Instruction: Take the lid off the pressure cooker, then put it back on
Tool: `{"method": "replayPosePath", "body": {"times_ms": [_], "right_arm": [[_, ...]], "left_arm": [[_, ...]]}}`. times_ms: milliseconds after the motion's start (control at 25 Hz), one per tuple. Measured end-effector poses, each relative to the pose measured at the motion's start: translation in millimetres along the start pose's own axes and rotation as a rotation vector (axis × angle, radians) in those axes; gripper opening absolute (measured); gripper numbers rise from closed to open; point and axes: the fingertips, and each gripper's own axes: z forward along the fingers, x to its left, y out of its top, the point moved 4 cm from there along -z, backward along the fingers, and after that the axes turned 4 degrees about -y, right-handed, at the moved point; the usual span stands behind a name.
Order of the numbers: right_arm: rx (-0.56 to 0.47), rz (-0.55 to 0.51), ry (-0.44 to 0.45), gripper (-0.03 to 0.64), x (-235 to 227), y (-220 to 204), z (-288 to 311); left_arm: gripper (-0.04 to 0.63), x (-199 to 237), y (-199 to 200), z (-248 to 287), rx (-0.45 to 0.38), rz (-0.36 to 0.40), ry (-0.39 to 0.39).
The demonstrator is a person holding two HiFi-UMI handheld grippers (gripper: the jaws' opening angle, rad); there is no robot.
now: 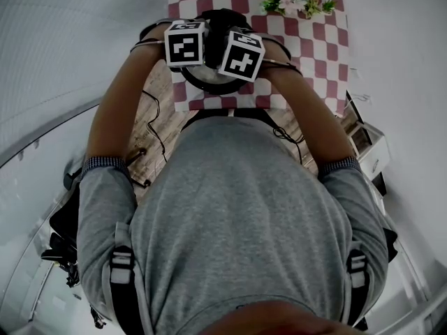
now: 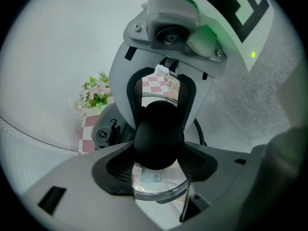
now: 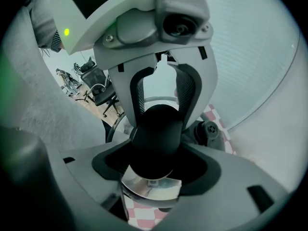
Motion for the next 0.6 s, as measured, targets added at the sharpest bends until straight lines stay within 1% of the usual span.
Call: {"method": "replayPosePath", "body": {"times_ms": [280, 600], "right_arm": [[0.002, -0.101, 0.043, 0.311, -1.1, -1.1, -0.6], [0.012, -0.263, 0.106, 0.313, -2.9, -1.2, -0.3]], "left_arm": [[0.301, 0.0, 1.7, -1.5, -0.036, -0.092, 0.043], [0.301, -0.9, 2.7, -4.1, -0.058, -0.210, 0.110]]}}
